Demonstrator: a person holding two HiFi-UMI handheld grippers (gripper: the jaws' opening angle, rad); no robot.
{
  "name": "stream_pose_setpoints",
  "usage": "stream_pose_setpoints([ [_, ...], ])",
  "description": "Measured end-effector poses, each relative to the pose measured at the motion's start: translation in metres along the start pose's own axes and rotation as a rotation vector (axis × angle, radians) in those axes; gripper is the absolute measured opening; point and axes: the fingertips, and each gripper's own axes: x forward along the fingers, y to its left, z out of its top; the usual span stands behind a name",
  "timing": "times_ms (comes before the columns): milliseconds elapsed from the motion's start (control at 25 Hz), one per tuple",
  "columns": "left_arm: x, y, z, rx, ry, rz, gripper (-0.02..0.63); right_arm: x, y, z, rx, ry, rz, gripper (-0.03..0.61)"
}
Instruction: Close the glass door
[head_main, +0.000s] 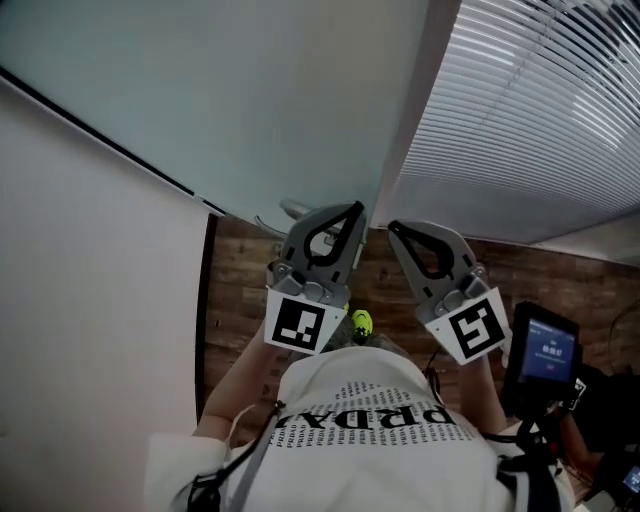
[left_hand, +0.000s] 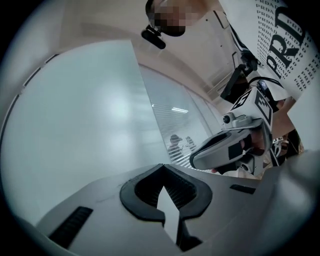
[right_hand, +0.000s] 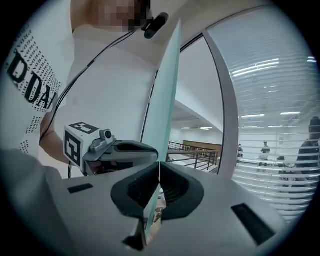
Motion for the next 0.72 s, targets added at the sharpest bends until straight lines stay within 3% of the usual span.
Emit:
stream_pose_setpoints([
  [160, 0.001, -0.001, 0.0, -0.002, 0.016, -0.007, 0.005, 0.001, 0.002, 0.003, 0.018, -0.011, 0.008, -0.003],
  [320, 0.013, 0.009, 0.012, 0.023, -0.048, 0.021, 0.005, -0.001, -0.008, -0.006, -0.033, 0.014, -0.003, -0.003],
  [720, 0.005, -0.011, -0.013, 0.006, 0.037, -0.069, 0.005, 0.002, 0.012, -0.004, 0.067, -0.015, 0.015, -0.003],
])
